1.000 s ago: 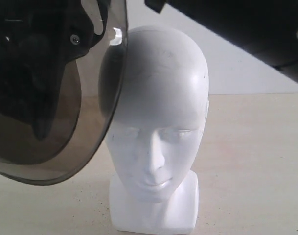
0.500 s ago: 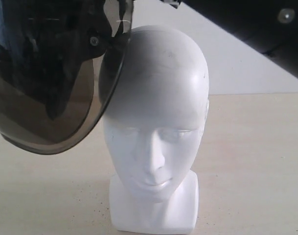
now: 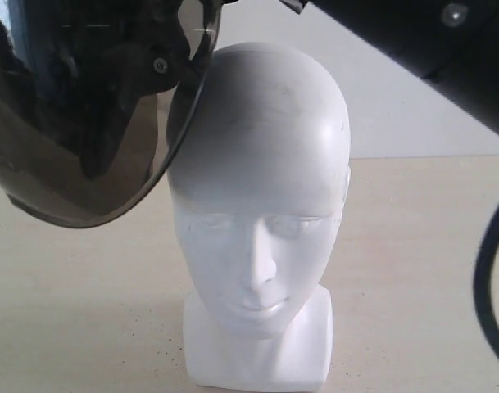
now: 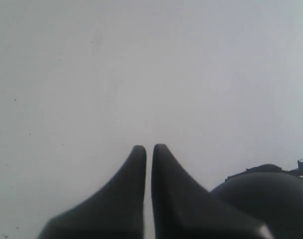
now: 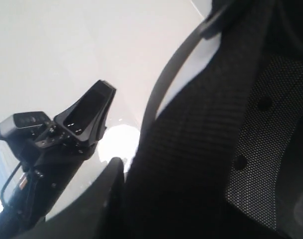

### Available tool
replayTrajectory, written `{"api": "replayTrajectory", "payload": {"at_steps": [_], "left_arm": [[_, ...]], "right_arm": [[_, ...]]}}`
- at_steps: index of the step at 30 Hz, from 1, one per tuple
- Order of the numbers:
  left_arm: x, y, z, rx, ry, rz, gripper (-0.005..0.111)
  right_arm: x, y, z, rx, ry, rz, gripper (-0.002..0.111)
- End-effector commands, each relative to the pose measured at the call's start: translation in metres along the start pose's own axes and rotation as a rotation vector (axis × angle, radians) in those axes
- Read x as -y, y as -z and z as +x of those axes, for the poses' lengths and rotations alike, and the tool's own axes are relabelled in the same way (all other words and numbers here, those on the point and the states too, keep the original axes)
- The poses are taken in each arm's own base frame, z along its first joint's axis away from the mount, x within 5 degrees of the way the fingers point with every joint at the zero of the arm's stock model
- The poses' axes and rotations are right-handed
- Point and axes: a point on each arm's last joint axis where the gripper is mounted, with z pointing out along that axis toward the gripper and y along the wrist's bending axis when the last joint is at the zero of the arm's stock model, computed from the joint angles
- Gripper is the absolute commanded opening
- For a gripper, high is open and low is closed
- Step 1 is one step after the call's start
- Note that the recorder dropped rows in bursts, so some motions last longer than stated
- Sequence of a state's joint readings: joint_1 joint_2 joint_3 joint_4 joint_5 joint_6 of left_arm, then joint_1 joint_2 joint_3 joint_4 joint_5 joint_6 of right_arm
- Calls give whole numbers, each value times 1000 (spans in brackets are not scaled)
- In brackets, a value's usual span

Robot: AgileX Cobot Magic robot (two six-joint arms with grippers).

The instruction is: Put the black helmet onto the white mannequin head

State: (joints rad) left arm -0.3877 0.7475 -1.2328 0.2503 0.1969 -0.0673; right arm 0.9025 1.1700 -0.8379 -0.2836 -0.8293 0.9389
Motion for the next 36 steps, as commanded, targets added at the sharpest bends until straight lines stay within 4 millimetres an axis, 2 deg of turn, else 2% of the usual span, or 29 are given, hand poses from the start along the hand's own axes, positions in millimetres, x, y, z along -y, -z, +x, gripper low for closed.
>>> {"api": "replayTrajectory", "payload": {"at_steps": [1, 7, 13, 15, 18, 24, 29, 36], "left_arm": [[-2, 3, 1, -97, -64, -5, 4], [-2, 4, 5, -139, -64, -6, 4], [5, -24, 23, -193, -45, 31, 4], [9, -34, 27, -178, -37, 61, 4], [14, -42, 35, -204, -16, 97, 4], [25, -59, 49, -222, -14, 182, 4], [36, -73, 65, -258, -14, 266, 4], [43, -81, 68, -210, 13, 352, 4]], "right_arm": [[15, 1, -12, 16, 26, 41, 0], [18, 3, -15, 5, 47, 34, 0], [28, 6, -6, -64, 52, 116, 0], [39, 18, 6, -79, 15, 173, 0], [38, 26, 11, -73, 28, 146, 0], [41, 41, 13, -40, 49, 191, 0], [42, 41, 10, -19, 48, 208, 0], [43, 41, 9, -6, 52, 220, 0]]}}
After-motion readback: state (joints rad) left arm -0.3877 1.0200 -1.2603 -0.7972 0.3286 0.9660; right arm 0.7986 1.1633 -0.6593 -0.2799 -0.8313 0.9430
